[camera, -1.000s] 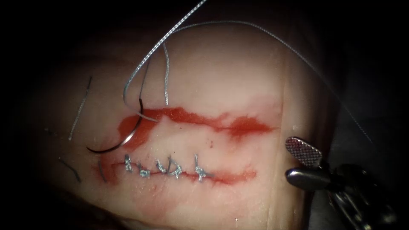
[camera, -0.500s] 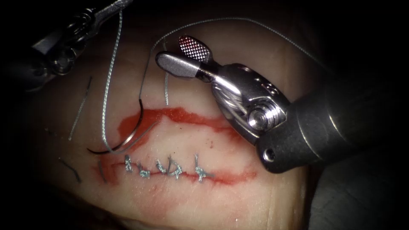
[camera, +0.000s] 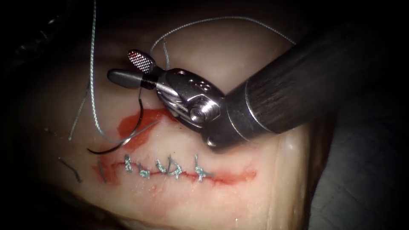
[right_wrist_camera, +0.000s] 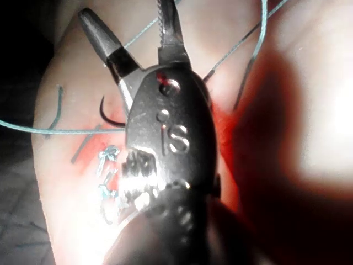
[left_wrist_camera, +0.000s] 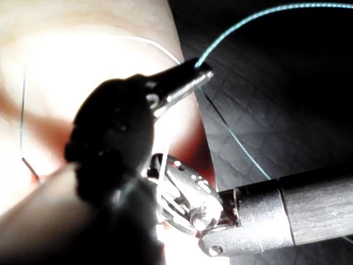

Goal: Wound Closure

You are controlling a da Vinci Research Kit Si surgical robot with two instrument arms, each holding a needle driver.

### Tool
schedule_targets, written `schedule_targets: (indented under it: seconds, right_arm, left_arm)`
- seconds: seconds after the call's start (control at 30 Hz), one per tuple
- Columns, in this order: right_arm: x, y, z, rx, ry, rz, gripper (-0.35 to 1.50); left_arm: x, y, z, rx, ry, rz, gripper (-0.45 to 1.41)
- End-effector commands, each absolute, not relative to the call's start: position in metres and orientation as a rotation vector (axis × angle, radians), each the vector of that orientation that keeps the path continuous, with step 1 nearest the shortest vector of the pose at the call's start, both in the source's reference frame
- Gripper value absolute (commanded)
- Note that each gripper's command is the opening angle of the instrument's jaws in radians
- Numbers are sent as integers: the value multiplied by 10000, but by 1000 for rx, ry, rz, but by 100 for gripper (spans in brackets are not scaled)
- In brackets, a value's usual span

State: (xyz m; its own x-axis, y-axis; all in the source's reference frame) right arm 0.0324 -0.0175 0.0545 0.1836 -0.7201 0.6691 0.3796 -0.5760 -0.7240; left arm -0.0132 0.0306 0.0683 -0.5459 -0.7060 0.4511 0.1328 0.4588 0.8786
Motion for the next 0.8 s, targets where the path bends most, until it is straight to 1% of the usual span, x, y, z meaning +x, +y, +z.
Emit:
schedule_targets:
  seconds: [0.03,0.07,0.1,0.17,0.37,0.43,0.53,0.73,0.8]
  right_arm:
    - [334,-178,549,-1580,348,-1553,81]
    - [334,-178,549,-1580,348,-1553,81]
    - [337,-184,546,-1626,425,-1574,89]
    - [345,-200,531,-1688,549,-1596,89]
    - [356,-210,520,-1749,652,-1608,88]
    - [358,-208,521,-1777,655,-1584,81]
    - [356,-205,523,-1806,628,-1548,79]
    - [354,-199,525,-1836,651,-1424,76]
    - [352,-192,527,-1798,590,-1386,73]
  left_arm:
    - [-139,309,689,480,-1830,-1200,-45]
    - [-139,309,689,480,-1830,-1200,-45]
    - [-144,310,692,467,-1831,-1197,-45]
    - [-163,308,711,424,-1831,-1184,-45]
    - [-177,301,748,417,-1796,-1154,-45]
    - [-174,299,761,429,-1783,-1150,-45]
    - [-168,299,774,409,-1754,-1158,-45]
    - [-159,291,795,386,-1712,-1141,-45]
    - [-152,276,808,395,-1657,-1161,-45]
